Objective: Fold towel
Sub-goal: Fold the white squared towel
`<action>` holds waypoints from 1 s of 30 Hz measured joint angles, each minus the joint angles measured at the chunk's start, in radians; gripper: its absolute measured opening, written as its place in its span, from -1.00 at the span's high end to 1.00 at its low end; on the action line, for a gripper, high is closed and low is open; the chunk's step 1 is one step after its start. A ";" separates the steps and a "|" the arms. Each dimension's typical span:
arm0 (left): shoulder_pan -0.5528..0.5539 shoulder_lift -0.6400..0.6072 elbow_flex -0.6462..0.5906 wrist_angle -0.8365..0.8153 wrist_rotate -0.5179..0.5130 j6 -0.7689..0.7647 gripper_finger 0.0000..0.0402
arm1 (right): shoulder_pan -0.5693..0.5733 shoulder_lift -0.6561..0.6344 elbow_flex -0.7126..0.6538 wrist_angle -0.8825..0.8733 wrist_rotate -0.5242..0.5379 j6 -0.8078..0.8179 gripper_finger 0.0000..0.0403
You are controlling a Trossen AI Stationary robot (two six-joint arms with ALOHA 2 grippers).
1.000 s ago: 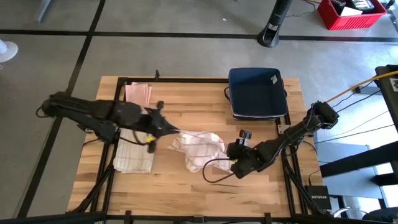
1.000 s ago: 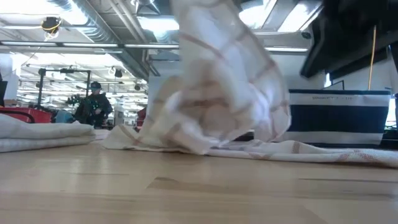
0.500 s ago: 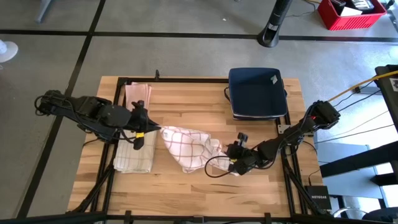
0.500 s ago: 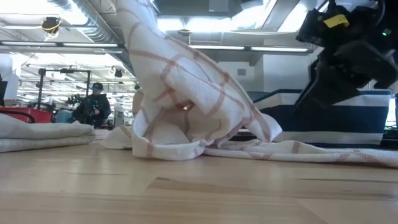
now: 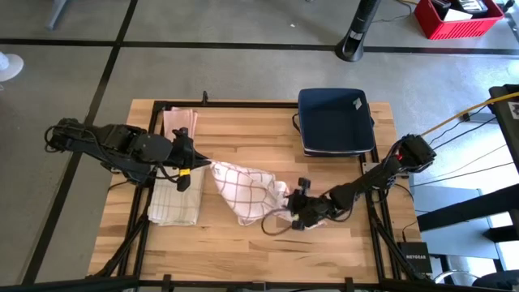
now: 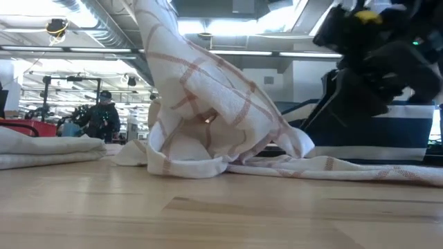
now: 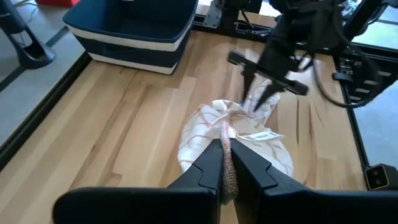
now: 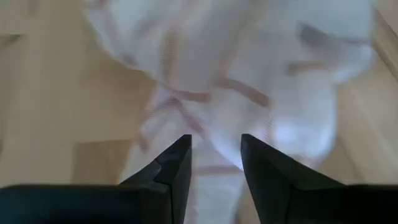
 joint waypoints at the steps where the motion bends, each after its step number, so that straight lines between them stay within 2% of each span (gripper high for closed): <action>1: 0.002 0.000 0.000 0.000 -0.001 0.000 0.93 | 0.006 0.015 0.000 0.028 0.004 -0.027 0.31; 7: 0.002 0.000 0.000 0.001 -0.002 -0.004 0.93 | 0.004 0.074 0.001 0.062 0.175 -0.083 0.31; 9: 0.002 0.001 0.000 0.001 -0.002 -0.005 0.93 | 0.004 0.078 0.001 0.067 0.180 -0.098 0.31; 13: 0.002 0.001 0.000 0.000 -0.002 -0.006 0.92 | 0.006 0.079 0.001 0.053 0.106 -0.147 0.31; 20: 0.002 0.001 0.000 0.000 -0.002 0.000 0.92 | -0.030 0.079 0.001 0.028 0.204 -0.135 0.33; 22: 0.002 0.001 0.000 0.000 -0.002 0.003 0.92 | -0.041 0.079 0.001 0.028 0.201 -0.130 0.42; 26: 0.002 0.001 0.000 0.001 -0.002 0.013 0.92 | -0.048 0.068 0.001 0.018 0.194 -0.134 0.87; 27: 0.002 0.001 0.000 0.001 -0.003 0.027 0.92 | -0.048 0.055 0.007 -0.004 0.195 -0.140 0.92; 30: 0.002 0.001 0.011 -0.006 -0.044 0.066 0.92 | -0.048 -0.010 0.061 -0.132 0.232 -0.151 0.90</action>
